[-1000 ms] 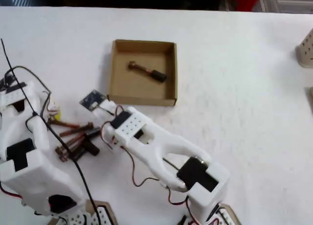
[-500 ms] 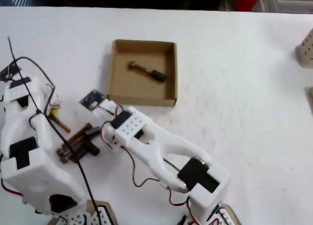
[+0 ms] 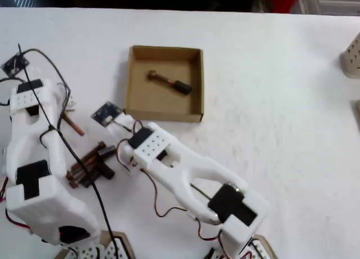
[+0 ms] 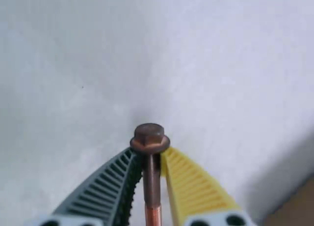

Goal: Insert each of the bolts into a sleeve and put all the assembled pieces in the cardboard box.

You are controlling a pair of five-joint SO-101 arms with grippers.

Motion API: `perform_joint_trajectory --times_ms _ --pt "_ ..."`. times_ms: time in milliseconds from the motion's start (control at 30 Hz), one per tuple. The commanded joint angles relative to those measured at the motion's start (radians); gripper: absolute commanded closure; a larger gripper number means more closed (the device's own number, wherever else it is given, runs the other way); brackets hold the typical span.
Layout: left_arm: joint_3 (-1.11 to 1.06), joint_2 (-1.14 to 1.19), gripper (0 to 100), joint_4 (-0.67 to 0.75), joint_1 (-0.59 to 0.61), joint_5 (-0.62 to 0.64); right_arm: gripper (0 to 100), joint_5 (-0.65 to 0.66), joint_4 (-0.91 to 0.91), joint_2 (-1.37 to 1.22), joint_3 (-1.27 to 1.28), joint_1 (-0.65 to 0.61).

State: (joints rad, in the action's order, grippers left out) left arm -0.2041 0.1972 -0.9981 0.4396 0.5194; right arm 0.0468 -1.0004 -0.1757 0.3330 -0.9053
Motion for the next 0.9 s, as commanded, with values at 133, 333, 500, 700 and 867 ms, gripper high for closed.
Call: perform_joint_trajectory --times_ms 133,333,500,700,867 --pt "-0.130 -0.271 98 0.176 -0.016 -0.060 97.9 0.002 0.128 0.236 0.152 0.028" --pt "-0.238 -0.352 98 0.252 -0.016 -0.074 97.9 0.000 0.289 0.398 0.305 0.070" --pt "-0.273 -0.352 98 0.278 -0.016 -0.075 97.9 0.000 0.446 0.501 0.436 0.071" --pt "-0.327 -0.357 98 0.324 -0.016 -0.080 97.9 0.000 0.618 0.590 0.548 0.116" --pt "-0.330 -0.357 98 0.325 -0.016 -0.080 97.9 0.000 0.835 0.595 0.646 0.117"
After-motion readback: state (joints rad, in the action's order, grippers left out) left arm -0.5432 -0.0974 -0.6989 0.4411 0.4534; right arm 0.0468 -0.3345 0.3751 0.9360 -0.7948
